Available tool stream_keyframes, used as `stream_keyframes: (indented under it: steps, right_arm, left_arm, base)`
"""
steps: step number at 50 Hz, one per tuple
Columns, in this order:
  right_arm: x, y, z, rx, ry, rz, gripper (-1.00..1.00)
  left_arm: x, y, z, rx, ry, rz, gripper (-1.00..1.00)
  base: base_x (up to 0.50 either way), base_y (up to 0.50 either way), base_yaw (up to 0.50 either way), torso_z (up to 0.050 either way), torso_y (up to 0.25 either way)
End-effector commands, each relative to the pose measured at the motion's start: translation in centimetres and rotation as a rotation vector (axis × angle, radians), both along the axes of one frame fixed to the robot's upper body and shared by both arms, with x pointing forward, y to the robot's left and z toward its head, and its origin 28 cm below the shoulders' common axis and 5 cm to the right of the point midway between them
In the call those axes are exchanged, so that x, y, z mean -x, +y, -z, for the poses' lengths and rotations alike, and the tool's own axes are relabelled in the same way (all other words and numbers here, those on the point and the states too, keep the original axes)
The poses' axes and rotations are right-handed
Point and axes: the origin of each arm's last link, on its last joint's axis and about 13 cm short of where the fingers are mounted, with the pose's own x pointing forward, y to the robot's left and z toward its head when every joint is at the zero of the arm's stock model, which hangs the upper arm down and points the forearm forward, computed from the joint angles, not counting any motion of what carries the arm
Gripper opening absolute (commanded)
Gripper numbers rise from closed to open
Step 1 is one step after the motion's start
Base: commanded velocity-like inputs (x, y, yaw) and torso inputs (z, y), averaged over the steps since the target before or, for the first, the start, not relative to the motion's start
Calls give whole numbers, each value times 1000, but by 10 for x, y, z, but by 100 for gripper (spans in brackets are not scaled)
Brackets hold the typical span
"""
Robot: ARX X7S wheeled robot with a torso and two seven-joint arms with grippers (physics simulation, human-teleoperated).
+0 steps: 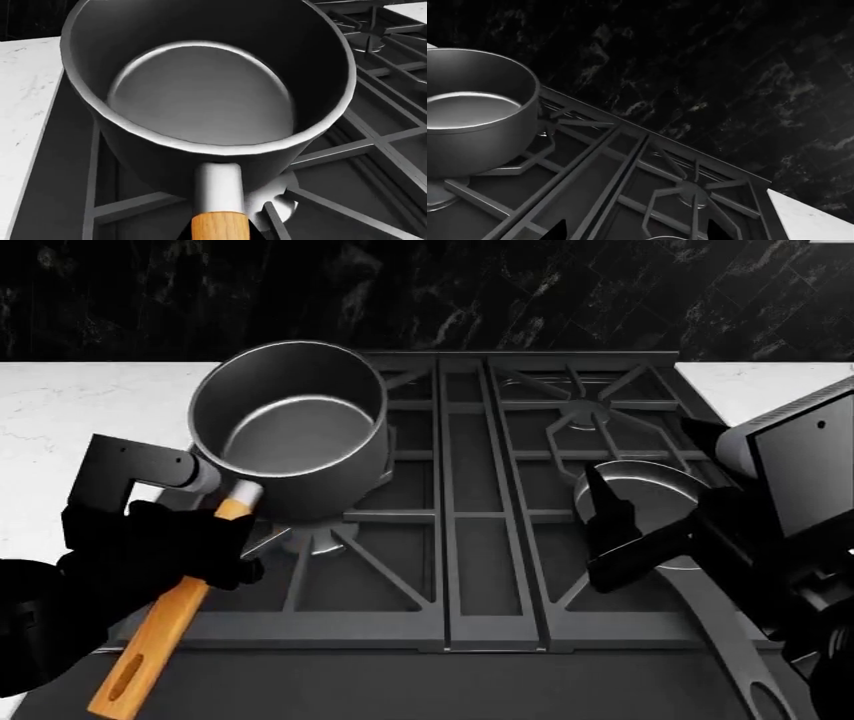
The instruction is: Place both pans onto different burners. Then place the celery and the sausage on different pans.
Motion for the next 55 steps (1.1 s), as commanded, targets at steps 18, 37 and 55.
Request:
stream_keyframes:
  steps: [18,37,55]
  right_arm:
    - [-2,1,-1,10,2,-4,100]
    - [-3,1,-2,8,-6,-13,100]
    - [-5,-1,1,0,-4,-13,100]
  left_arm:
    - [20,0,-18,53,-72,49,-100]
    - [23,-1,-11,33,-23,57,-100]
    - [24,-1,-5,-9,8,42,-100]
  base:
    - [0,0,0,1,1]
    - [0,0,0,0,1]
    - [0,0,0,0,1]
